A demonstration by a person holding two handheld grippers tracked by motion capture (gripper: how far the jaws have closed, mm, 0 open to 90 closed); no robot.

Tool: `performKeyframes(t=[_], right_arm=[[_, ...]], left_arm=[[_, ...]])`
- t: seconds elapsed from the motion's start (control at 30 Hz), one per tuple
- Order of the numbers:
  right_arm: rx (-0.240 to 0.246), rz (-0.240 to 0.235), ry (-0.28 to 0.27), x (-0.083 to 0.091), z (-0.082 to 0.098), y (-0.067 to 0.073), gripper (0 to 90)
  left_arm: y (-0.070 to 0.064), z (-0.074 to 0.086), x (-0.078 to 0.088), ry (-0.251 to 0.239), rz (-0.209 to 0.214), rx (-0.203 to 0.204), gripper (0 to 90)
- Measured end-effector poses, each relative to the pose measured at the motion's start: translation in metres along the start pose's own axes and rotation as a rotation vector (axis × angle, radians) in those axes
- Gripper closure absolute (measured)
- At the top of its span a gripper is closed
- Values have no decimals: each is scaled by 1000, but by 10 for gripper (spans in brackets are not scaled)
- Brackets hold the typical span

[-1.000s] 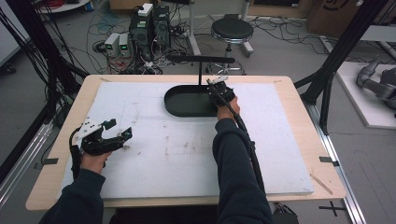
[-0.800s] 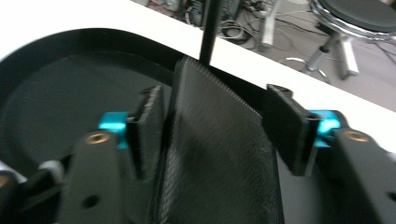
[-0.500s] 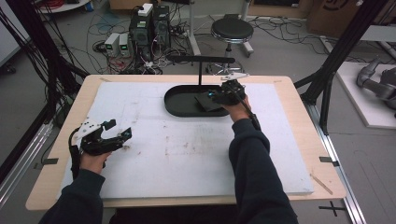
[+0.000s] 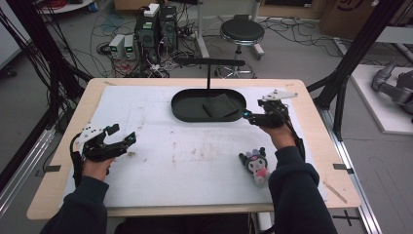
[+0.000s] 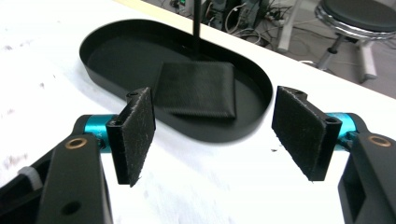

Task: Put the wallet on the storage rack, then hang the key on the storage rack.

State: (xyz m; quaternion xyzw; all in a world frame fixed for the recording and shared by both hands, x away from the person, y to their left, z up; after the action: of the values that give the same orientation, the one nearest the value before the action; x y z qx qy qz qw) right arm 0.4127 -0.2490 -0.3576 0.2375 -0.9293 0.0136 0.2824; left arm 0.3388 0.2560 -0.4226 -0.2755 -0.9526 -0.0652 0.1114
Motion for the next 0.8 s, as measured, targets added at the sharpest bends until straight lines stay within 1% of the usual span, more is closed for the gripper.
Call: performKeyframes(t=[0.1,0.17,0.3,0.37,0.43,0.47,0.5,0.57,0.67,0.7,0.77,0.8], right_arm=[[-25,18,-6,14,20,-9,294],[-40,20,-10,21,32,-12,280],[-33,57,-1,31,52,-13,247],[-38,55,-5,33,58,-12,238],[-44,52,12,36,66,-8,238],[-33,52,16,37,69,-5,237],[-32,49,19,38,72,-2,237],[-16,55,21,40,76,2,232],[-12,55,15,42,84,10,231],[-6,52,22,43,87,13,232],[28,49,53,44,90,21,232],[37,50,59,46,90,24,232]], left_arm=[[0,0,0,1,-1,-1,214],[0,1,1,3,2,-4,214],[-1,1,2,7,-4,-7,214],[-1,1,3,7,-9,-11,214],[-2,1,3,7,-10,-10,214],[-2,1,3,8,-11,-9,214],[-2,1,3,8,-8,-9,214],[-2,1,2,7,-7,-11,214],[-2,0,2,3,-6,-12,214],[-2,0,2,1,-6,-13,214],[-2,0,1,2,-6,-11,214],[-1,0,1,3,-5,-10,214]])
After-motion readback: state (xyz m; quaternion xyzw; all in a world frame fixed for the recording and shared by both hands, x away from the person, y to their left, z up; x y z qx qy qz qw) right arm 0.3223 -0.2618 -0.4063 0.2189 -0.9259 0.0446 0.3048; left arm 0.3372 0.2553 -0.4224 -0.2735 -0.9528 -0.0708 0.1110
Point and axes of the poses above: each handheld gripper's, and its own axes: x roughly backward along the jaws, z roughly out of its underside, y roughly to its left, the point moved 2 cm from there along -x, roughly forward along the jaws, and after that the axes turned 12 degrees about -x, right-handed, at the moved point
